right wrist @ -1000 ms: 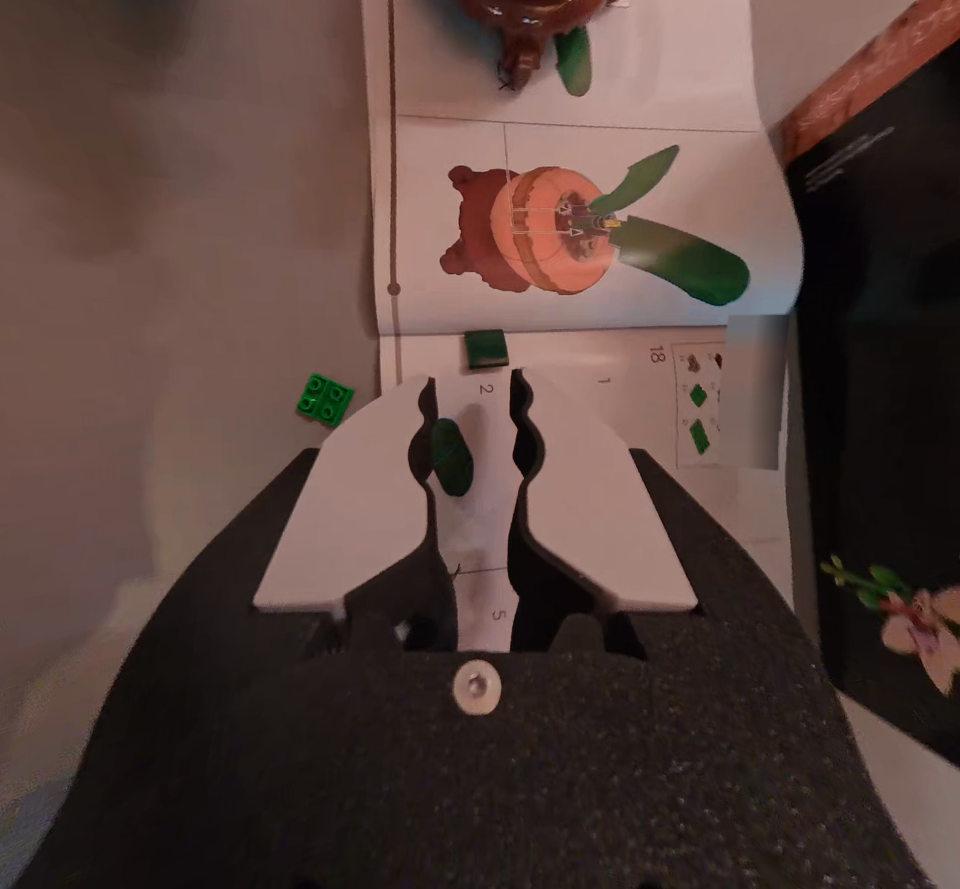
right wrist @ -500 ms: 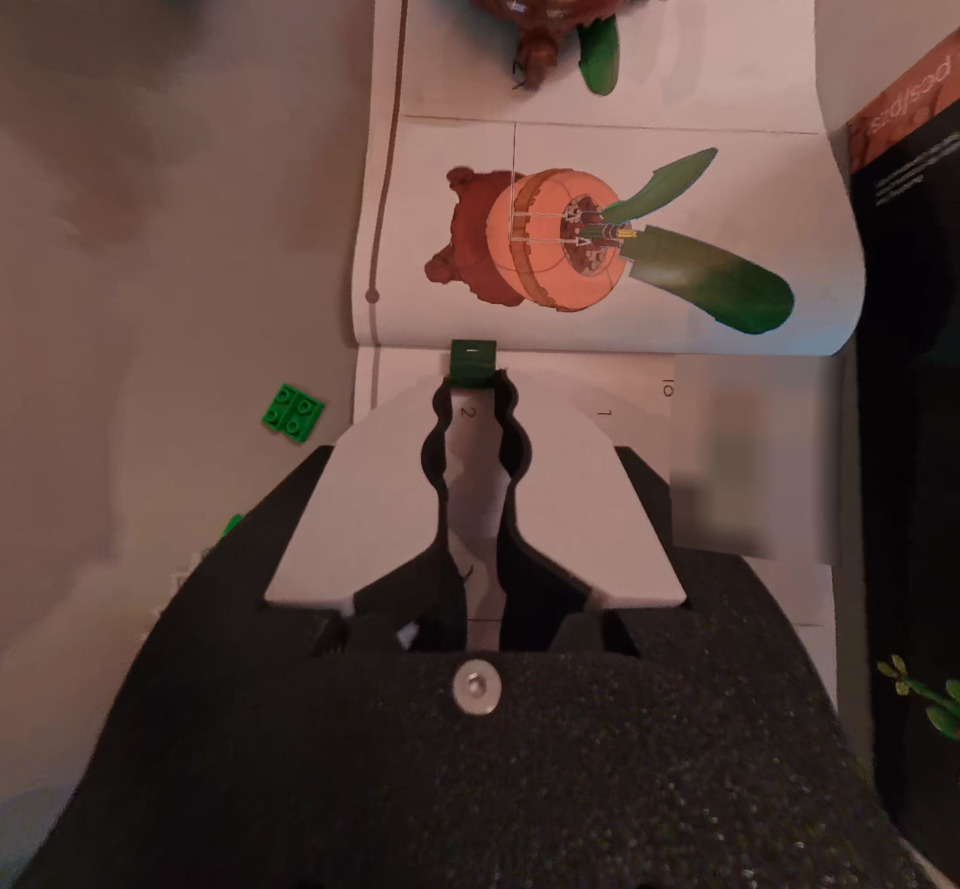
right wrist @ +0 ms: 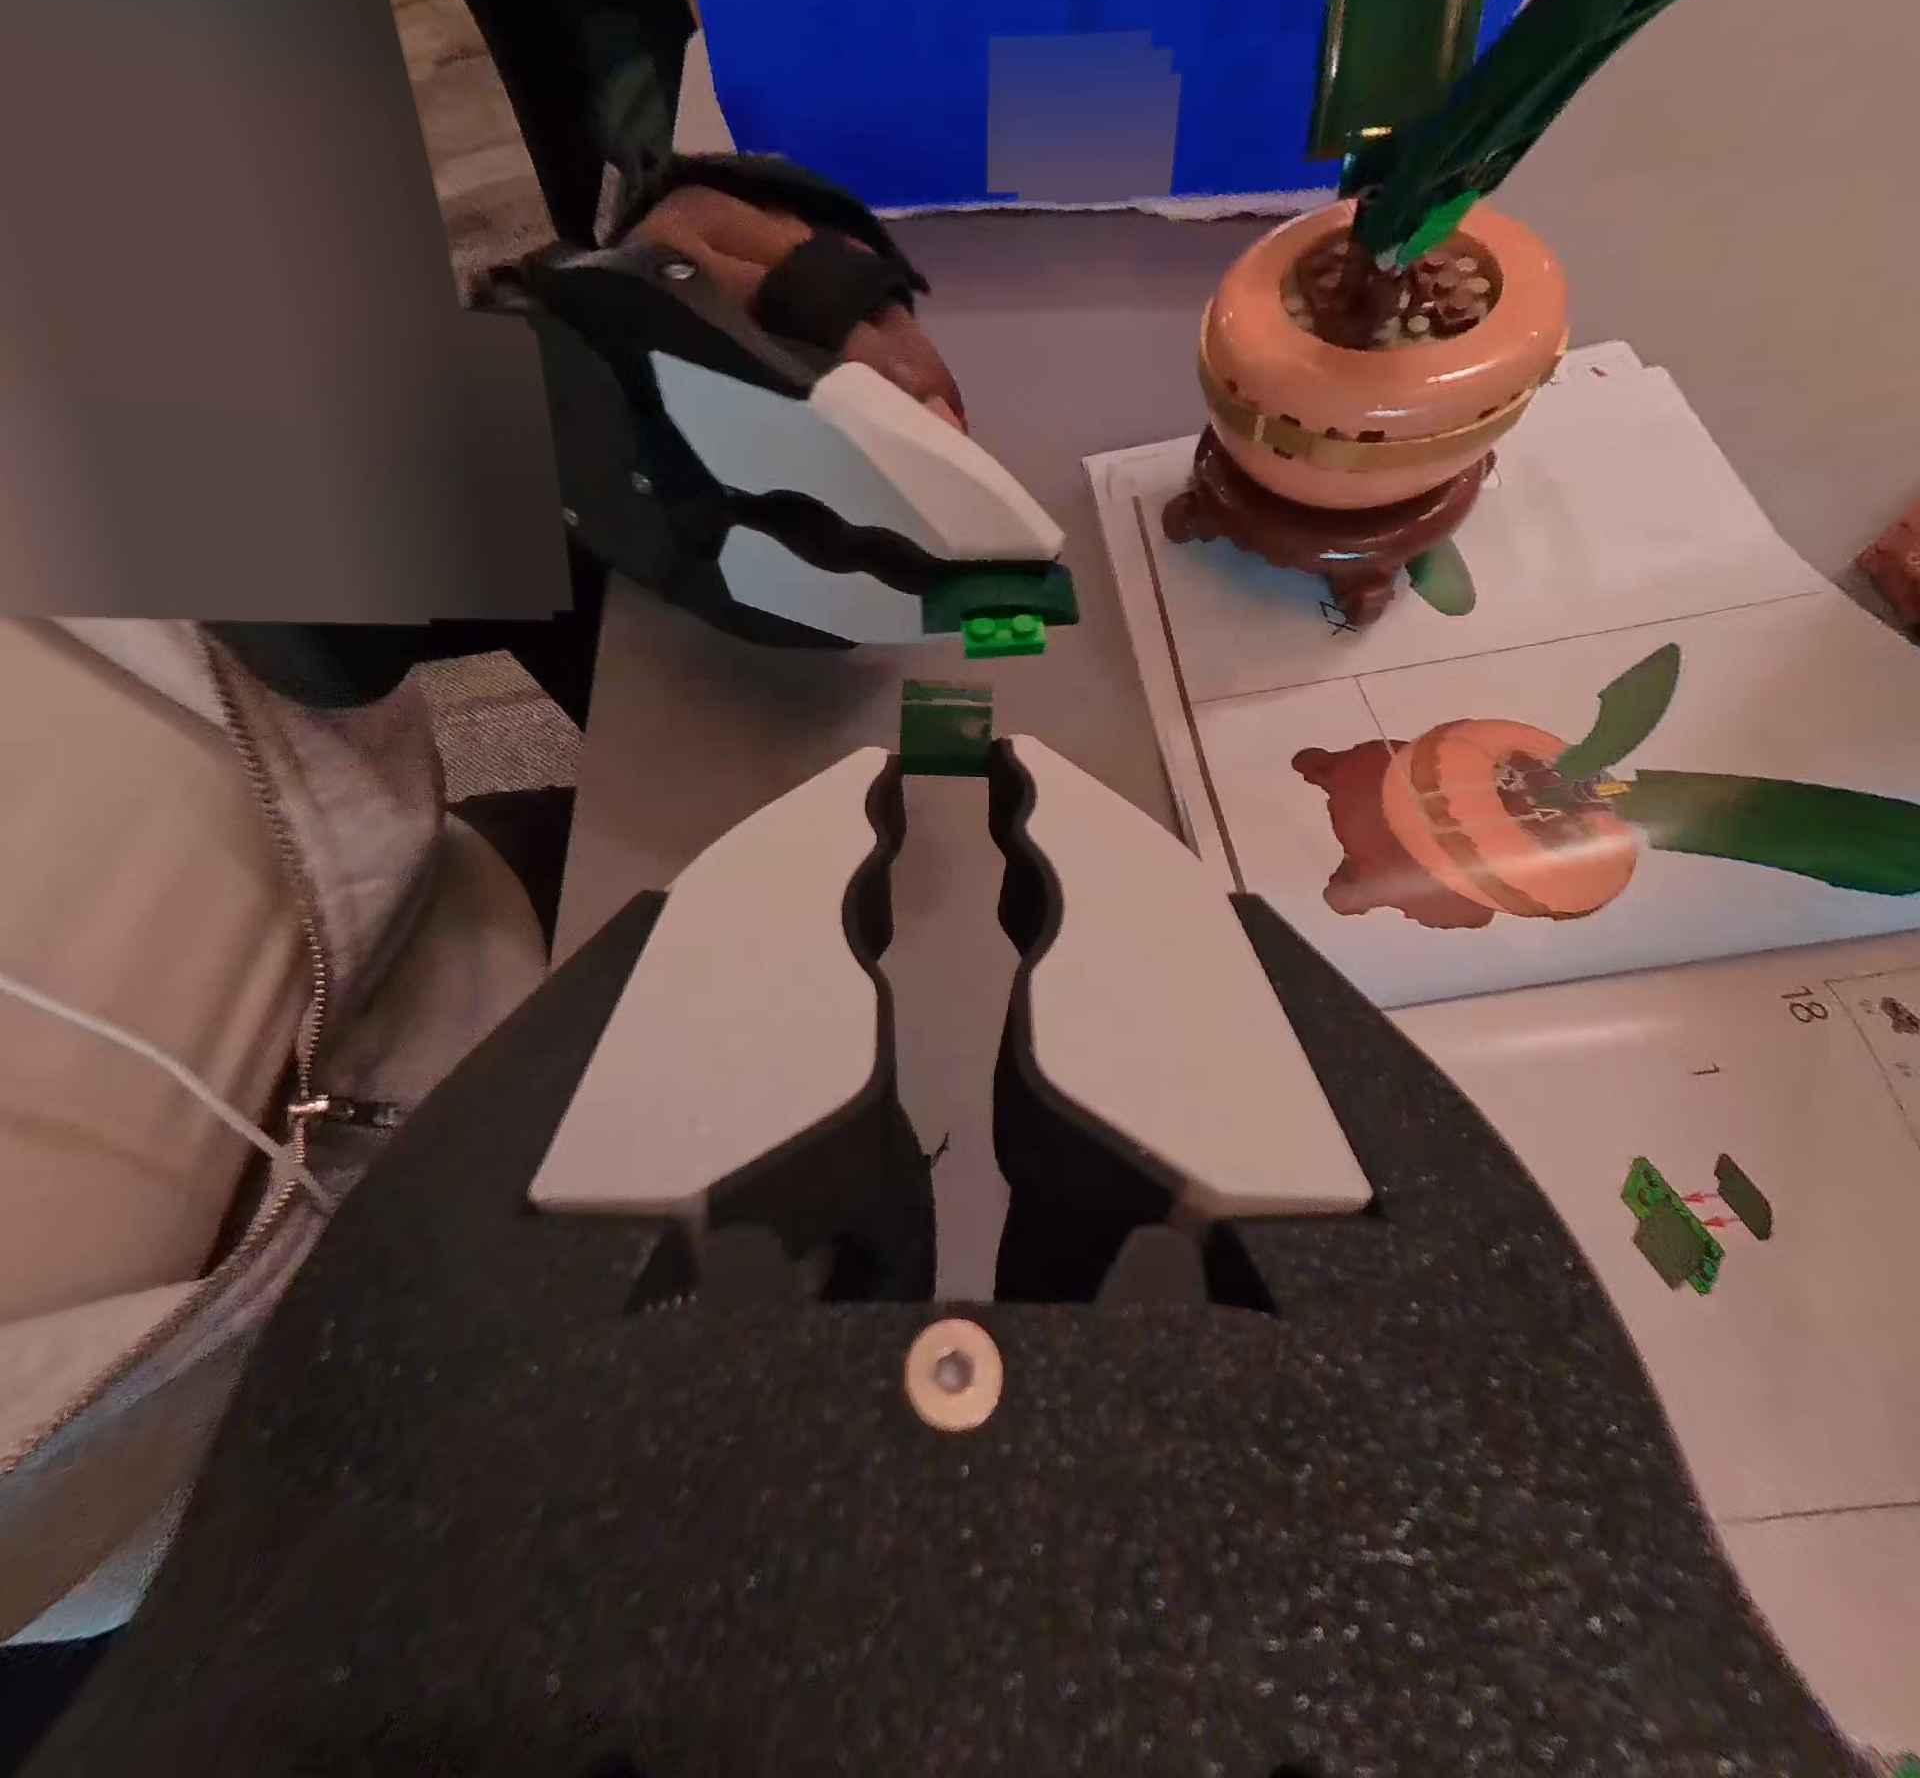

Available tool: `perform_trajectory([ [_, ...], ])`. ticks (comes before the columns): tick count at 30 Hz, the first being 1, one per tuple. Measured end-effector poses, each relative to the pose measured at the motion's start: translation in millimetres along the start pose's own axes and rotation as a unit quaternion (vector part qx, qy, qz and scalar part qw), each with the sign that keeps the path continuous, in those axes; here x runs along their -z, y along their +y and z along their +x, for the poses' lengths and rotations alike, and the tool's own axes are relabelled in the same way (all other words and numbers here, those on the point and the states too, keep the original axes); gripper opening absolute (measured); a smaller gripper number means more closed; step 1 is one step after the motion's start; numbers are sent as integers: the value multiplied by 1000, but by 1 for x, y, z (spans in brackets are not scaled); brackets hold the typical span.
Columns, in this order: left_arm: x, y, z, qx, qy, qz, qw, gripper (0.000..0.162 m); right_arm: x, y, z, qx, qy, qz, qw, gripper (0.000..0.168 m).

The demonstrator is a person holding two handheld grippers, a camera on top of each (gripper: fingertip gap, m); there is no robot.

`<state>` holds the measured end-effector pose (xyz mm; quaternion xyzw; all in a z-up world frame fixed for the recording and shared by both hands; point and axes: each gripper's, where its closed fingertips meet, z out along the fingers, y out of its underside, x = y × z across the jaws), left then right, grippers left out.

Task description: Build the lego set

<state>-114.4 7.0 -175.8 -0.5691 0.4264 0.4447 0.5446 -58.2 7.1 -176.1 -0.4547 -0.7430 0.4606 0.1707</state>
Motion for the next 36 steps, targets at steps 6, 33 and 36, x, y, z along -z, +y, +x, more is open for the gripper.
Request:
perform_trajectory([
  [6,1,-7,14,-129,7,-2,992,5,-6,13,2,2,3,-66,998,15],
  [33,0,-17,13,-25,25,16,999,5,-8,10,3,69,22,-184,980,16],
  [36,1,-17,12,-14,23,16,999,5,-7,7,3,72,24,-197,977,16],
])
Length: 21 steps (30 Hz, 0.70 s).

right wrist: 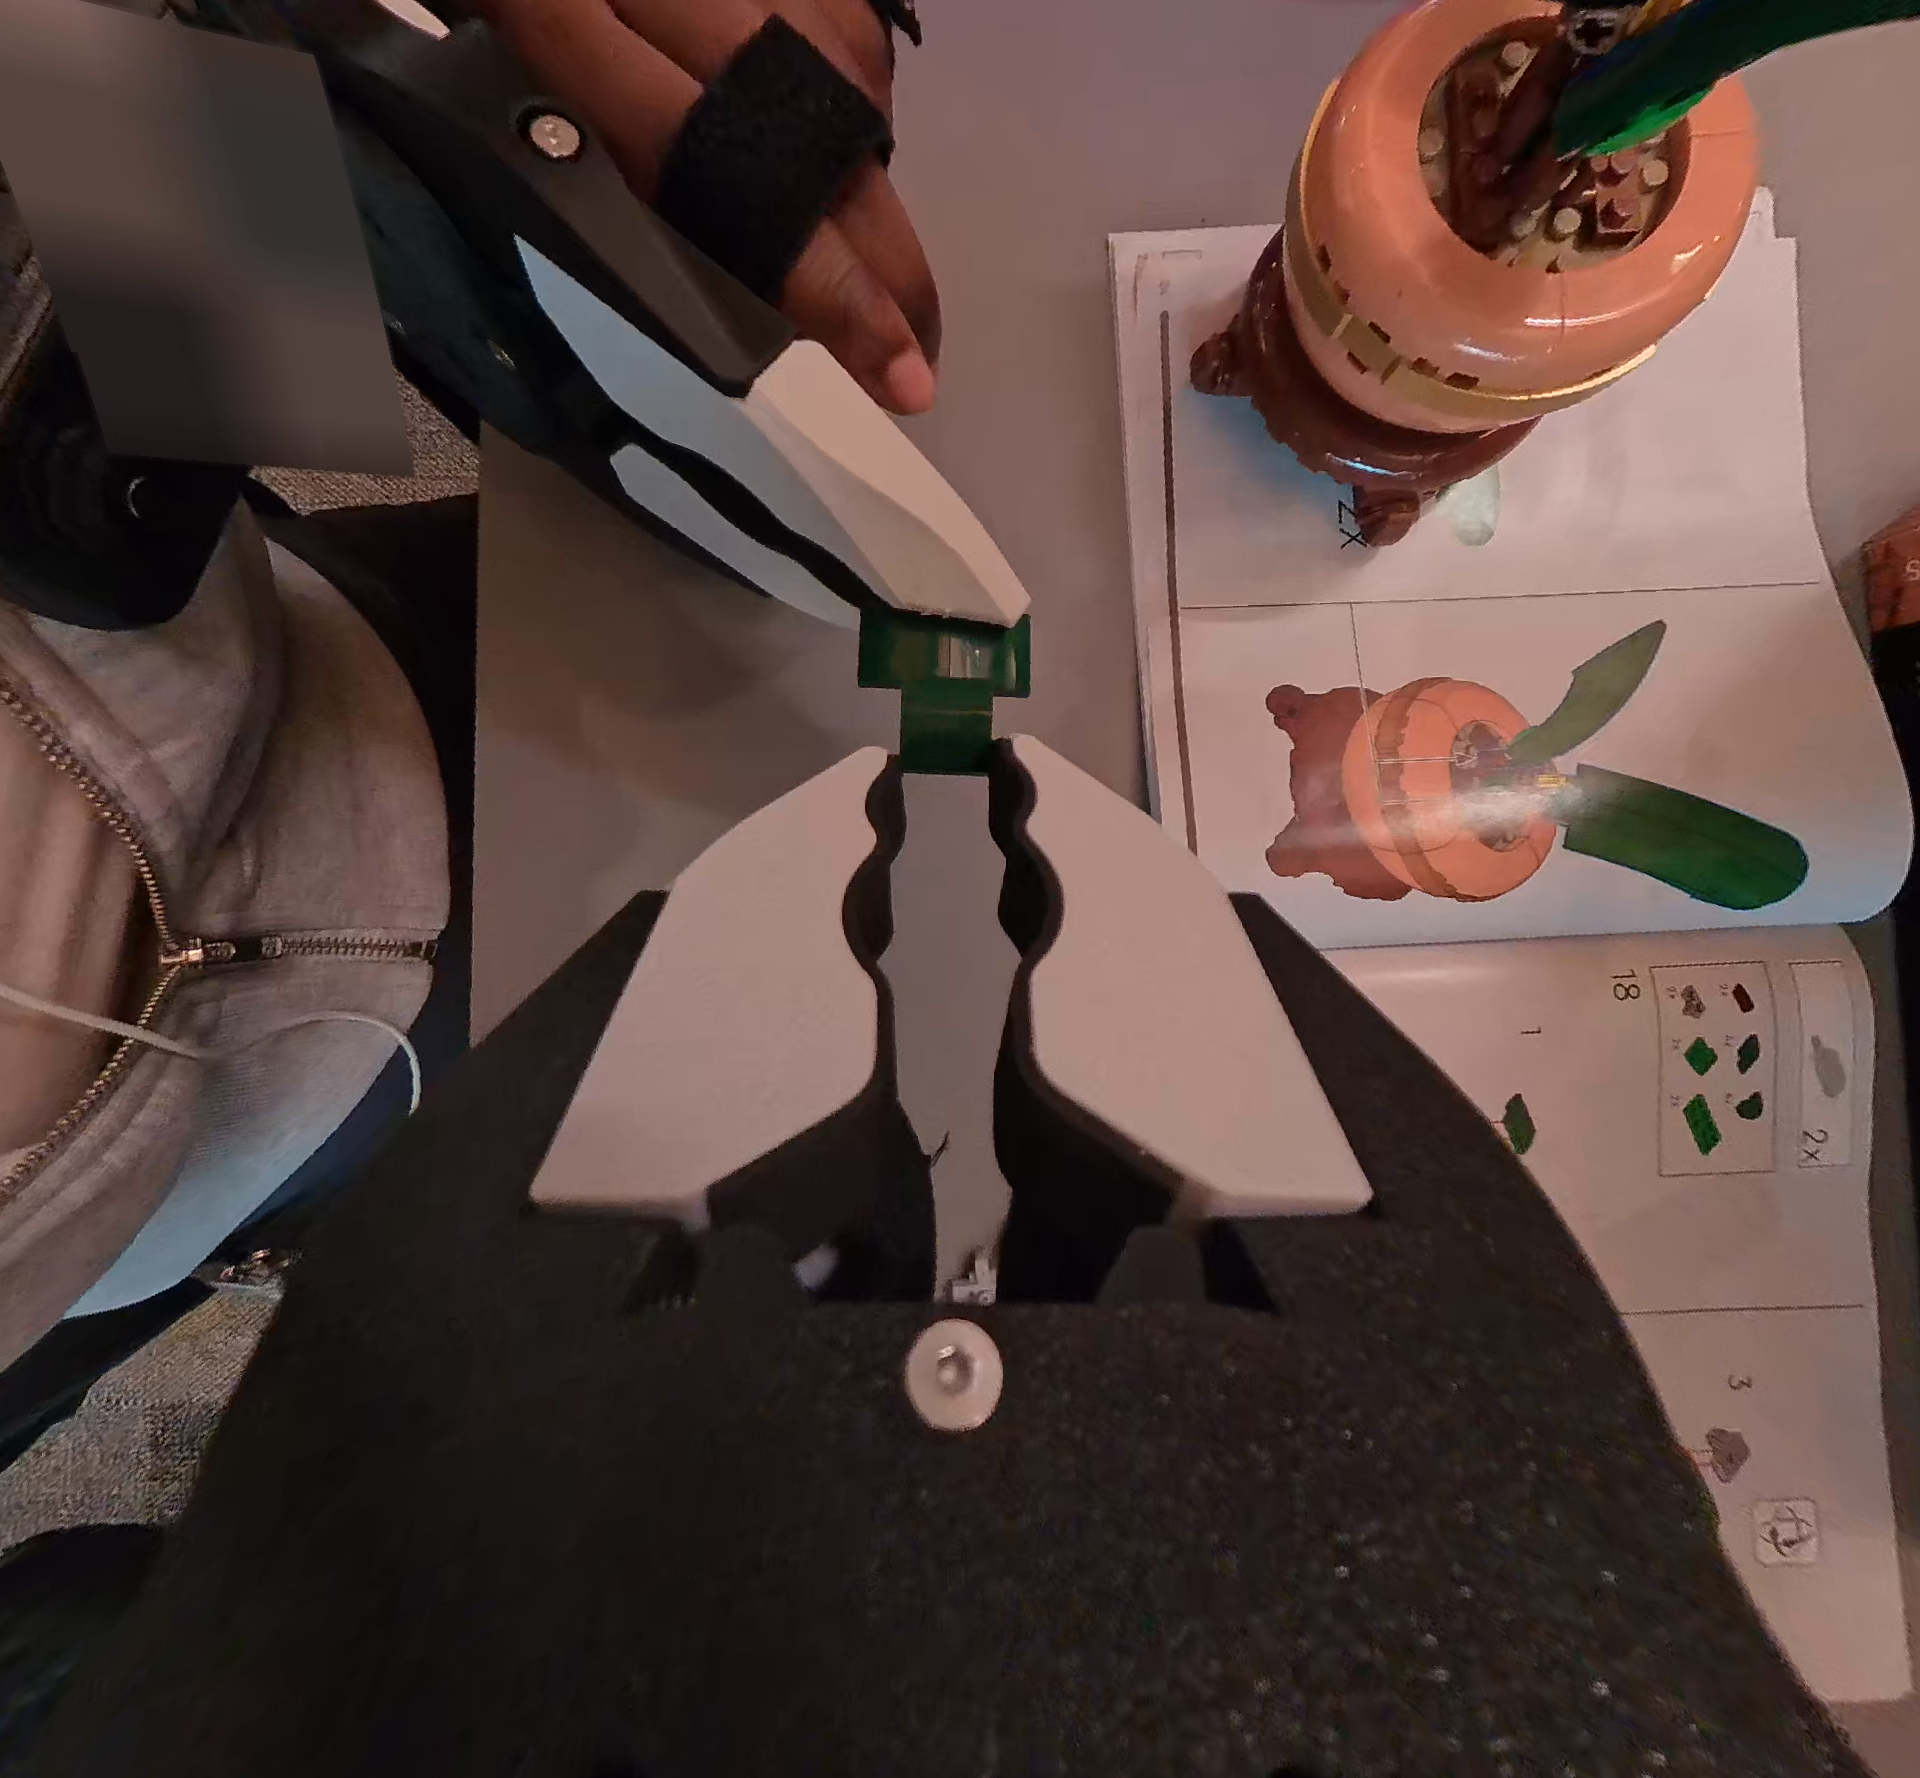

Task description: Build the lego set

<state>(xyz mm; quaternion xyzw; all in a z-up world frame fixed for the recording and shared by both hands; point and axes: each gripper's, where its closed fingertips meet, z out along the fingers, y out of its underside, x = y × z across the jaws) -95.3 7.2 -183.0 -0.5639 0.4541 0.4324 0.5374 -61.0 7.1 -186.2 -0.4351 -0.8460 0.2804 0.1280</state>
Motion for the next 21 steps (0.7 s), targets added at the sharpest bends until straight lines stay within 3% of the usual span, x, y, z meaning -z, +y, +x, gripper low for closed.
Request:
perform_trajectory([
  [21,2,1,-9,75,-16,1,997,5,8,-12,2,4,-5,-63,998,16],
])
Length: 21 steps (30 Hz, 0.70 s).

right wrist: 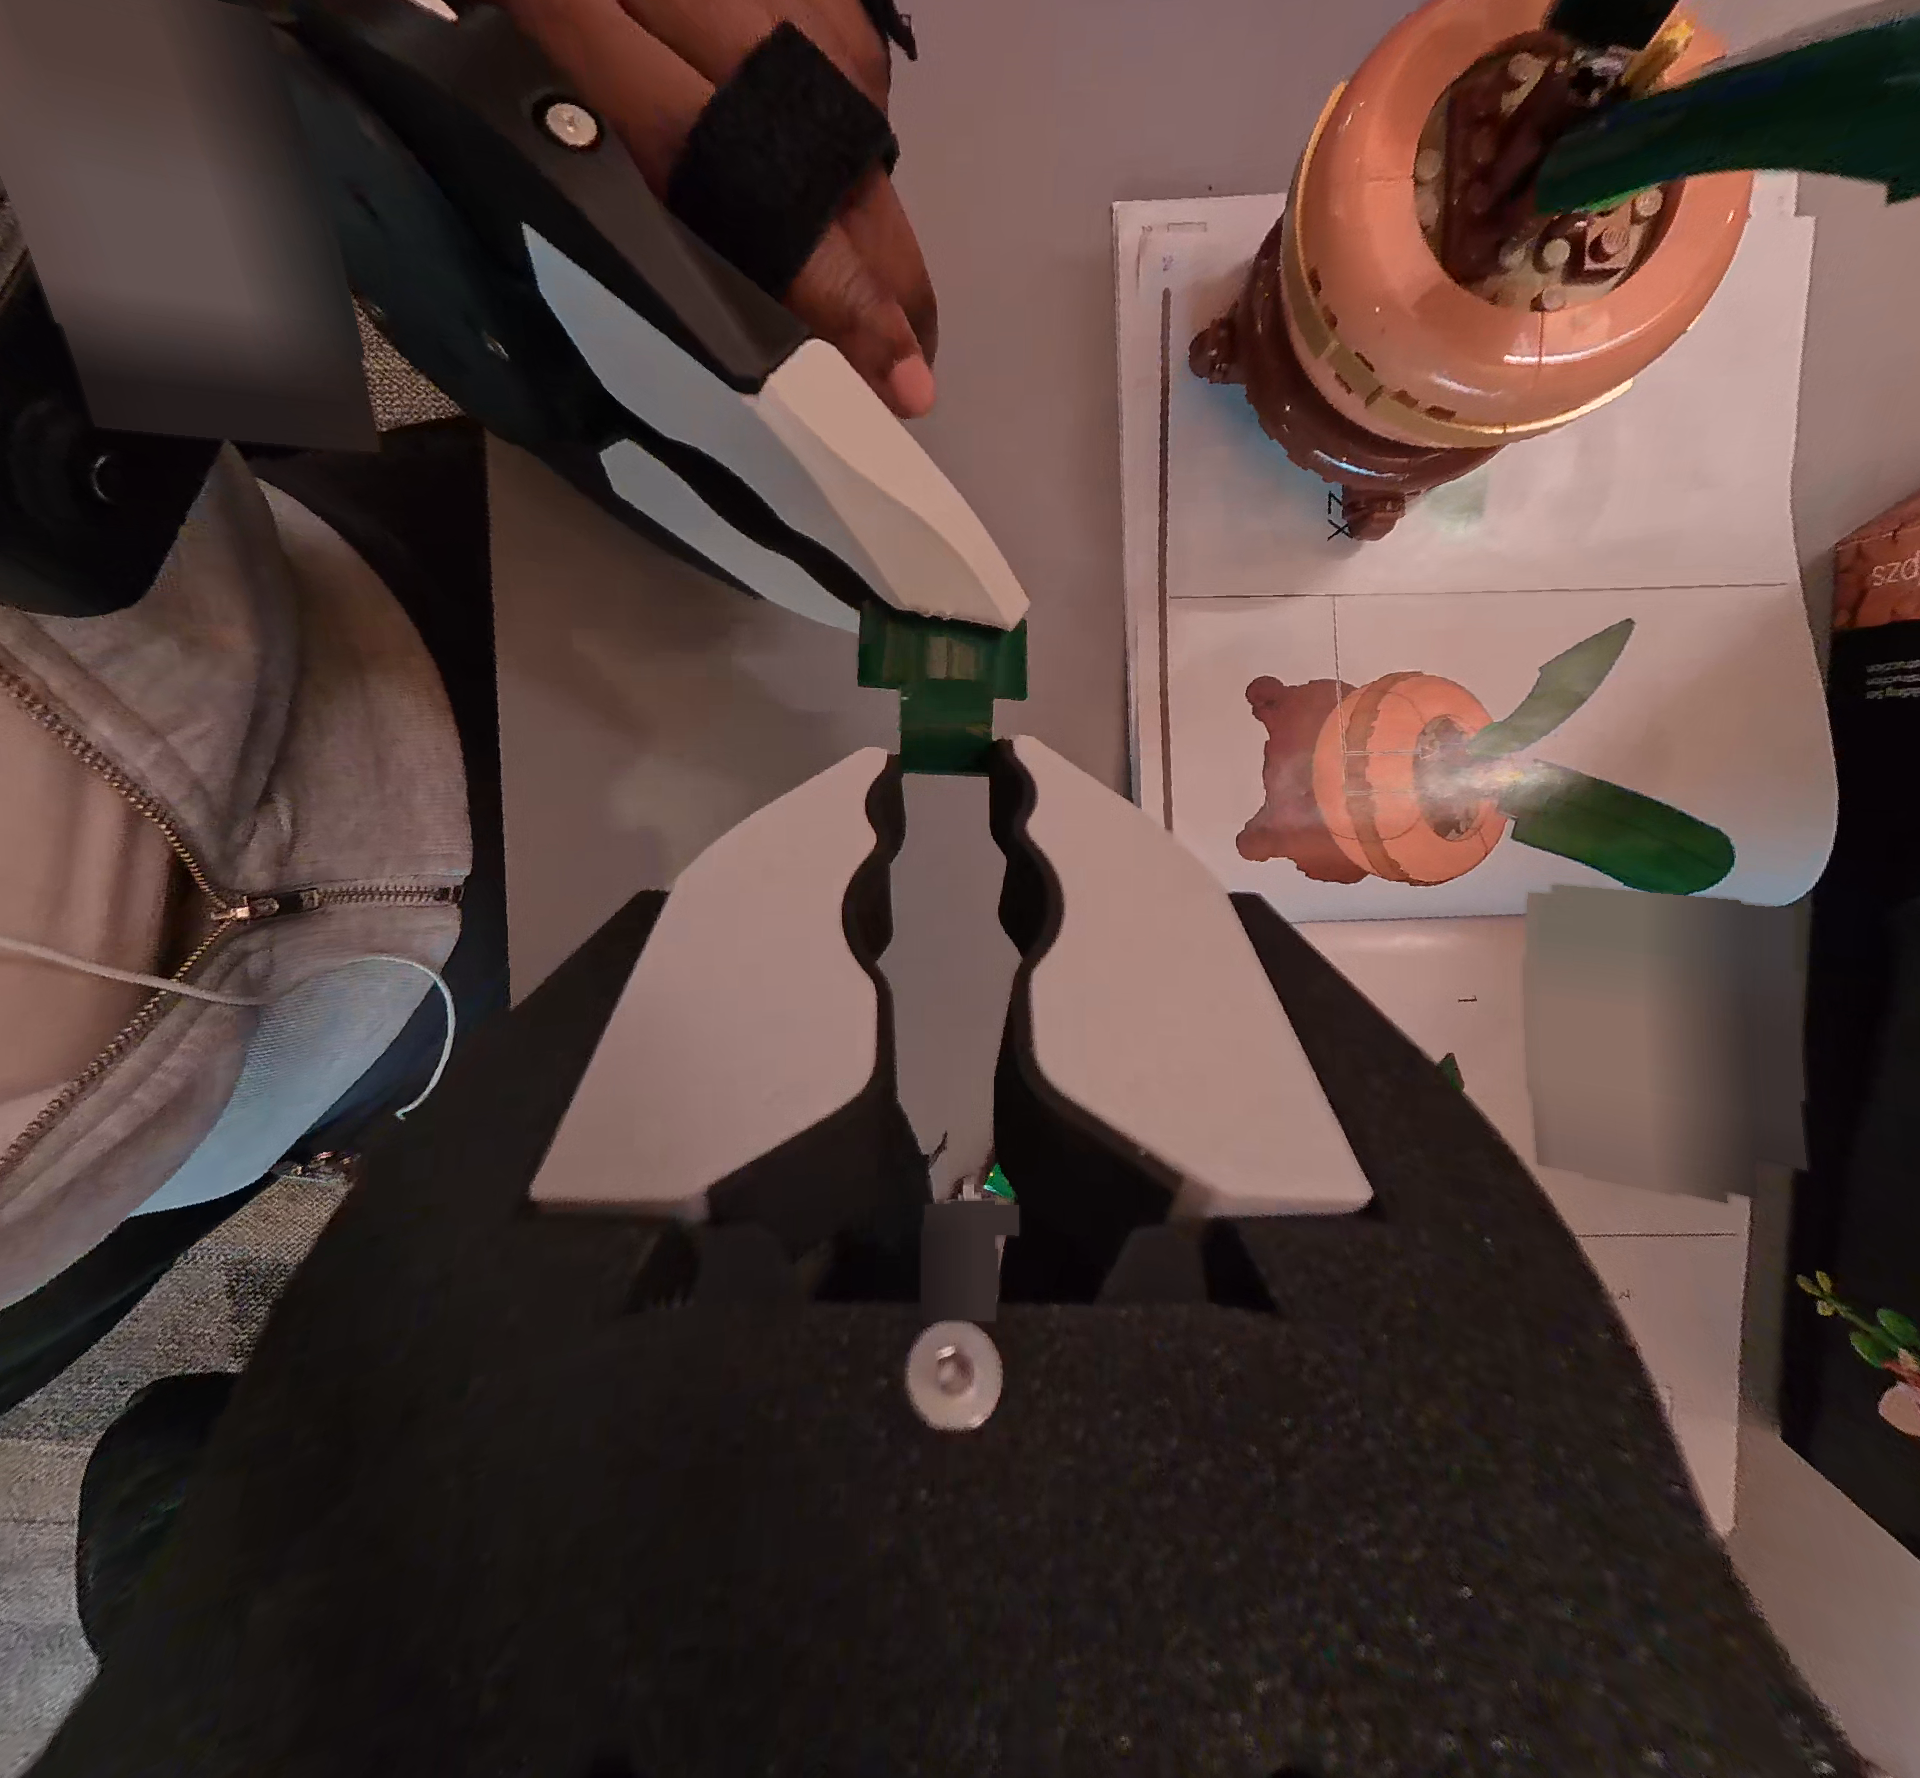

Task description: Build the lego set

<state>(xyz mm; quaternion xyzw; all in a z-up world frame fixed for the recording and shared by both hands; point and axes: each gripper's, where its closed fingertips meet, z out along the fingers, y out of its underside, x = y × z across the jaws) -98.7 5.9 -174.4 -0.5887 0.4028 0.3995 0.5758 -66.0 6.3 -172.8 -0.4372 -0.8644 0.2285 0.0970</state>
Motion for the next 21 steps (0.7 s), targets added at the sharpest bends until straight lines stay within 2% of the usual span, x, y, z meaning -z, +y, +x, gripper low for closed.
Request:
perform_trajectory([
  [8,2,0,-5,38,-9,5,999,5,6,-6,0,4,0,-25,1000,16],
  [21,3,0,-7,38,-15,7,999,5,5,-7,0,2,-2,-39,999,16],
])
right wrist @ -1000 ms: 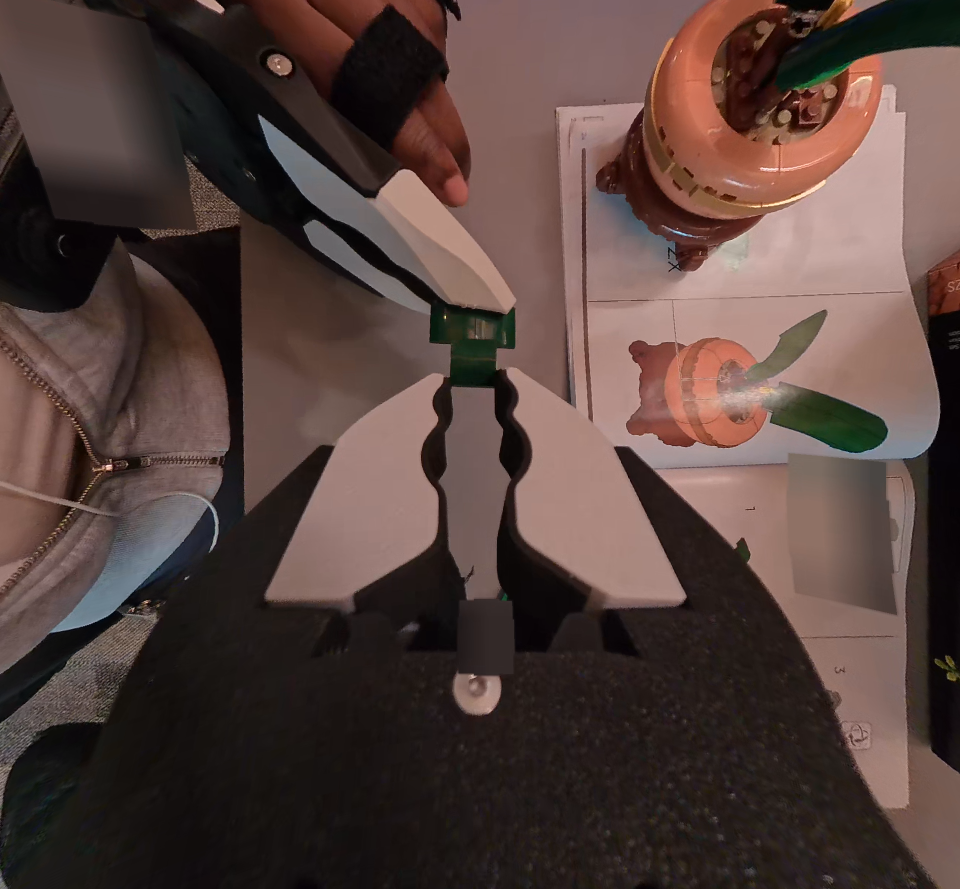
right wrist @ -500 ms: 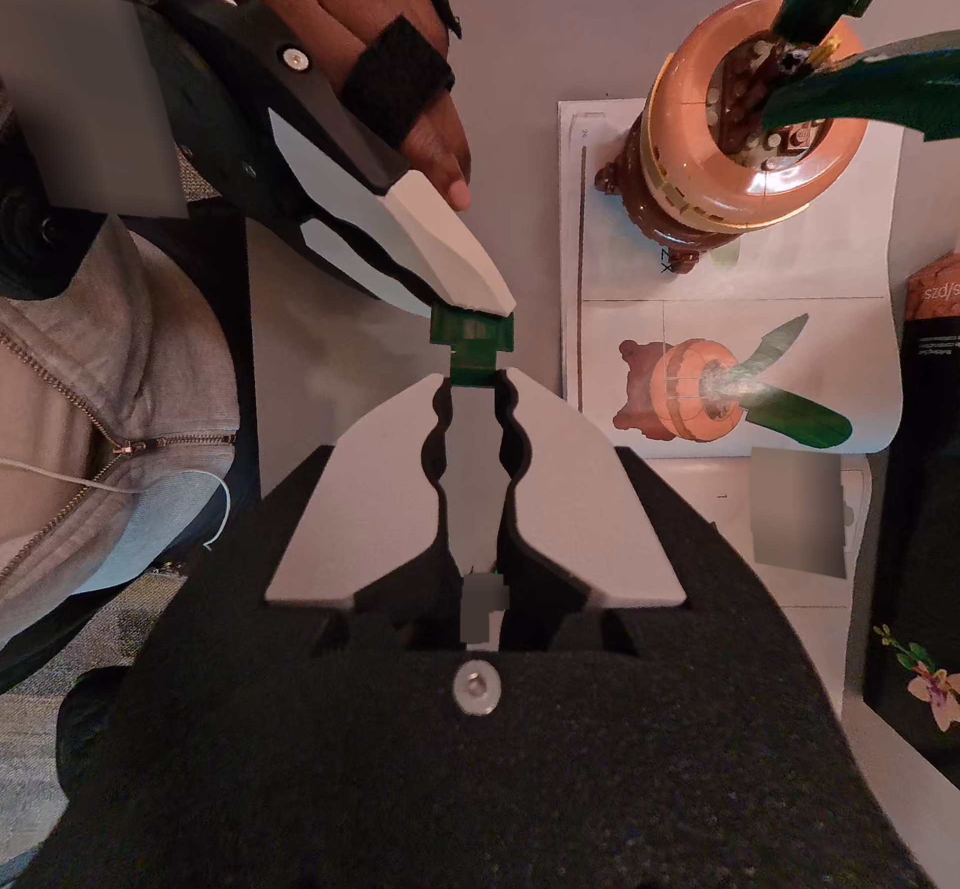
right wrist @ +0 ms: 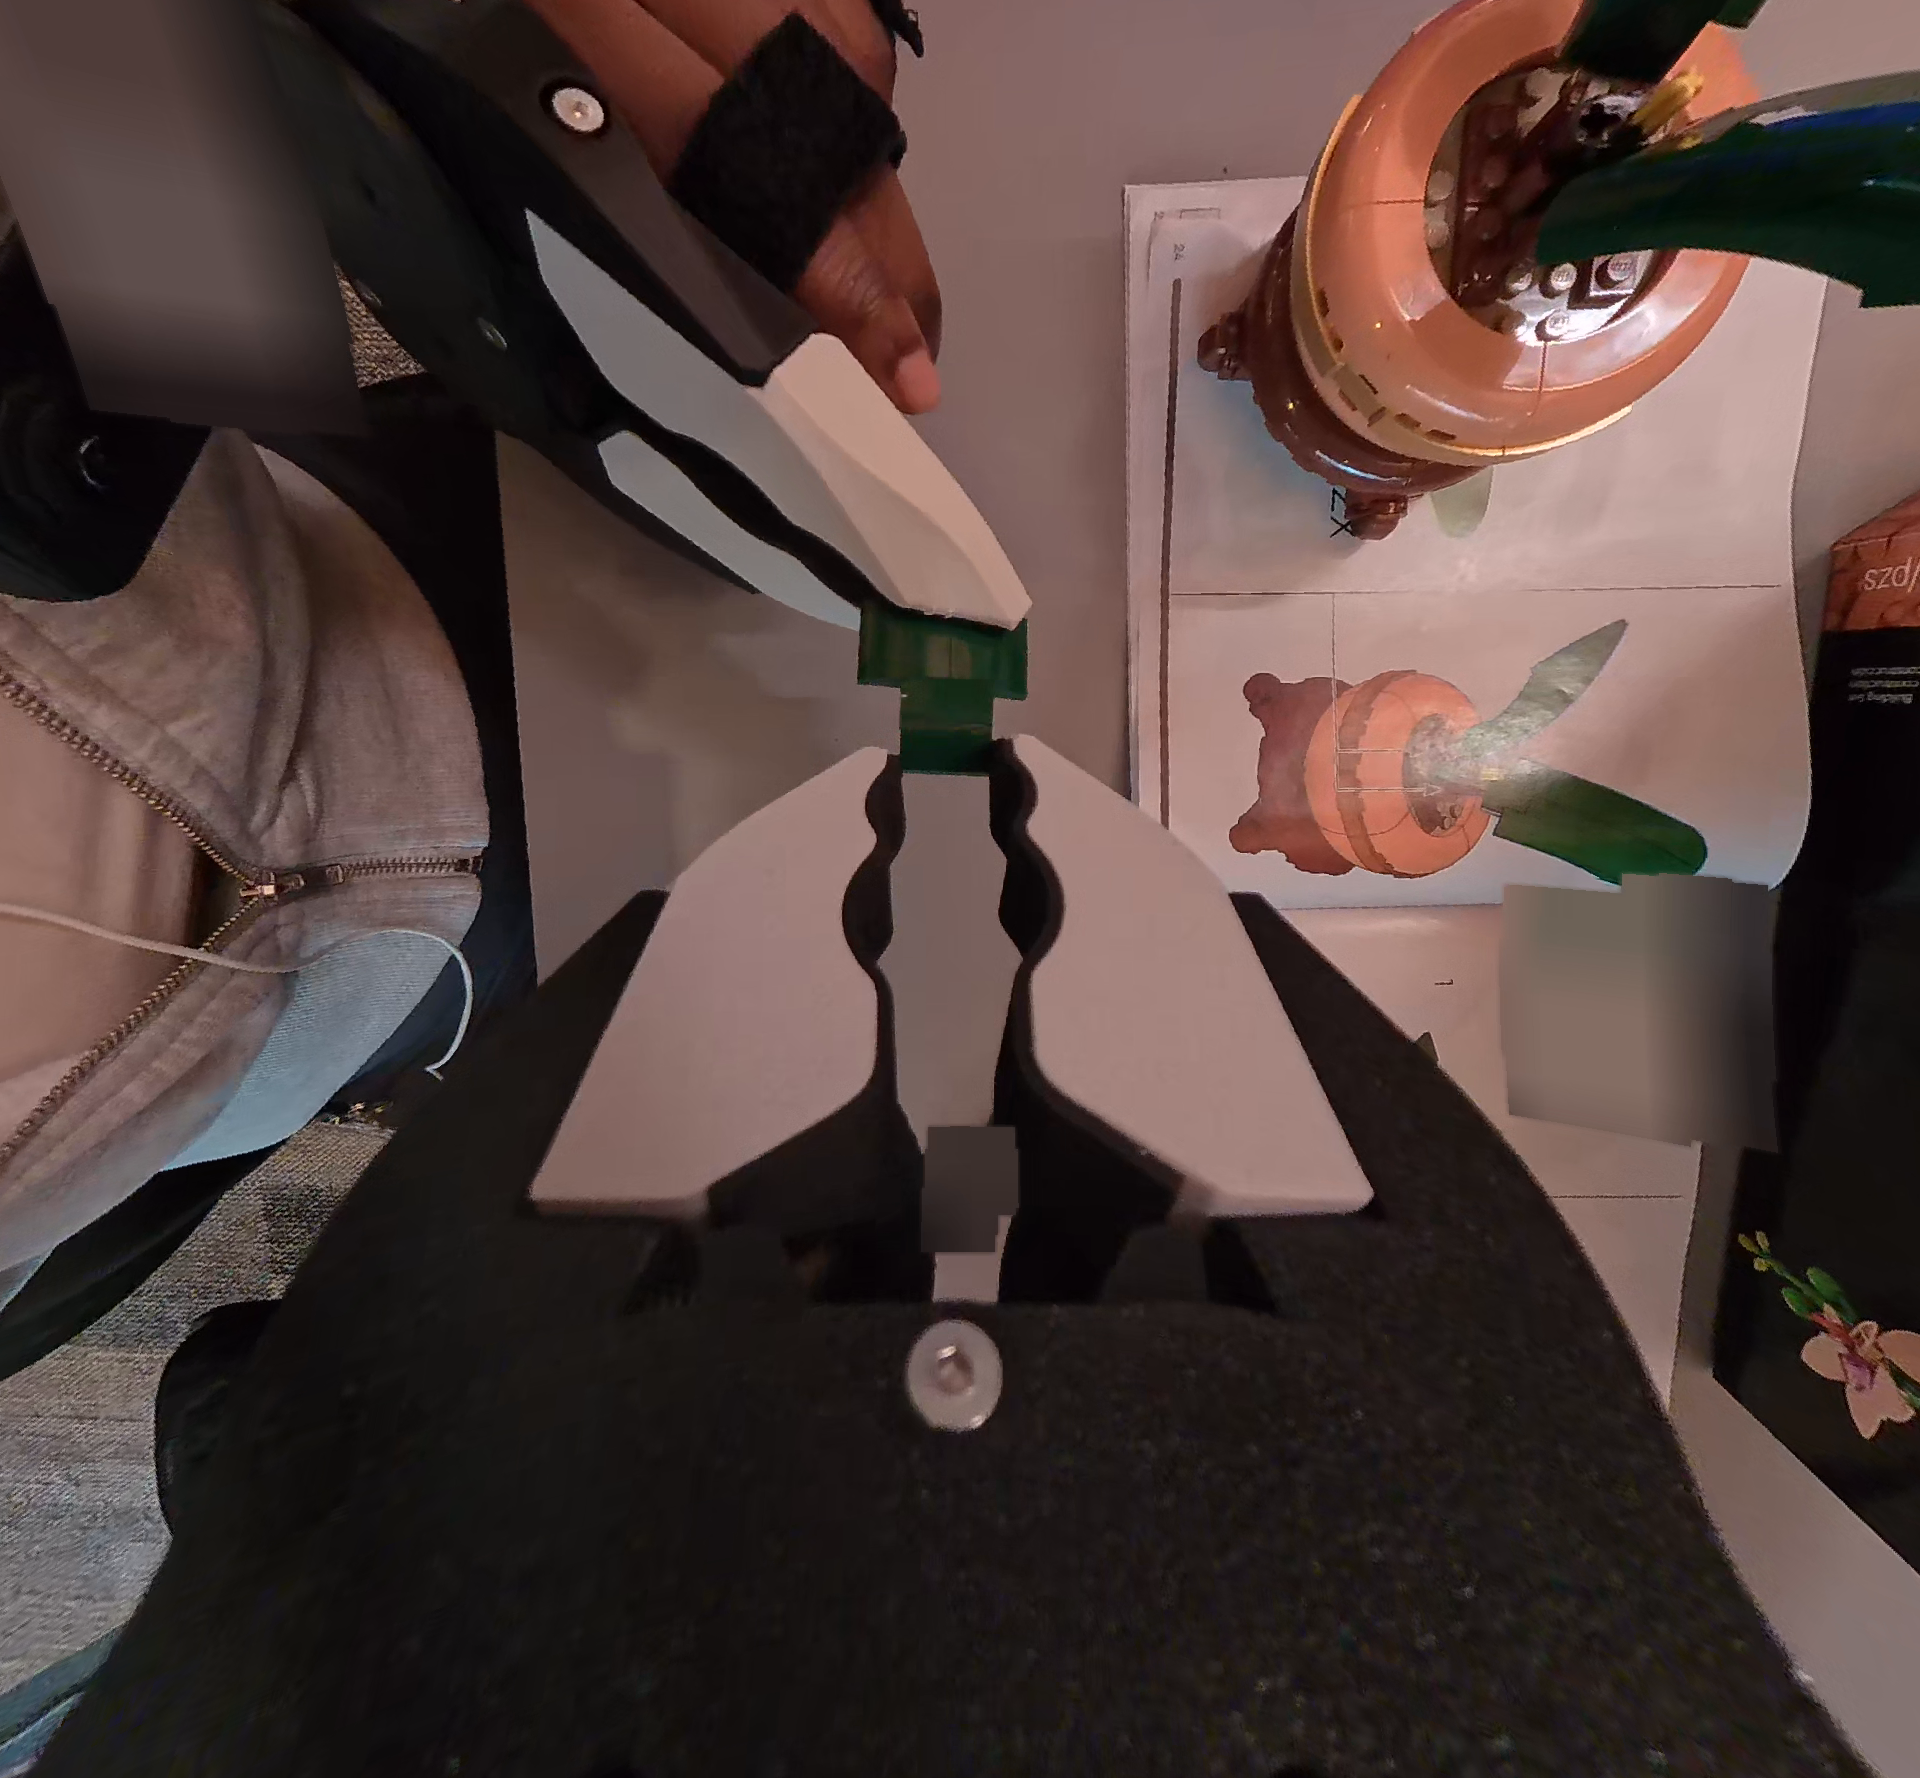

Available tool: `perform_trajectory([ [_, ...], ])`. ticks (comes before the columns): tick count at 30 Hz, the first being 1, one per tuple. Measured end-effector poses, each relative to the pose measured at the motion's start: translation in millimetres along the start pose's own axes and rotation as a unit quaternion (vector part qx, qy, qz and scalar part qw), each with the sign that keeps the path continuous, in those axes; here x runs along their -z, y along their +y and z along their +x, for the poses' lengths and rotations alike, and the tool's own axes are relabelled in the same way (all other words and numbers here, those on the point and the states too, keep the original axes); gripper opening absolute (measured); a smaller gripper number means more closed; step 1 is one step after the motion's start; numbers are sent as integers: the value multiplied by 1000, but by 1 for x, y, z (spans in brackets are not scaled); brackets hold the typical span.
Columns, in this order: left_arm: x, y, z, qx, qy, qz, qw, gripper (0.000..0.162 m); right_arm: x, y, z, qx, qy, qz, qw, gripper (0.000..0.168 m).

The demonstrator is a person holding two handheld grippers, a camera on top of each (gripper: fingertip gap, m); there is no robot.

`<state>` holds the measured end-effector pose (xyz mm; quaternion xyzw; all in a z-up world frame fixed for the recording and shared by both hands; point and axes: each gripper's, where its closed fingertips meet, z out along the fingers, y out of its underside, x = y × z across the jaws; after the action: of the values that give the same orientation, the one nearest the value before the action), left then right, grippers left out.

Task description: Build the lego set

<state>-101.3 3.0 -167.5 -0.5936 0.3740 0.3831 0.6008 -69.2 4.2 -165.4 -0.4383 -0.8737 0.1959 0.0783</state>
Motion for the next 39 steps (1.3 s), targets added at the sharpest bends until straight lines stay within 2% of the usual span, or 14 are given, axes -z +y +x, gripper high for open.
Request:
perform_trajectory([
  [39,1,0,-3,2,-8,4,1000,5,0,-2,-1,1,1,-8,1000,18],
])
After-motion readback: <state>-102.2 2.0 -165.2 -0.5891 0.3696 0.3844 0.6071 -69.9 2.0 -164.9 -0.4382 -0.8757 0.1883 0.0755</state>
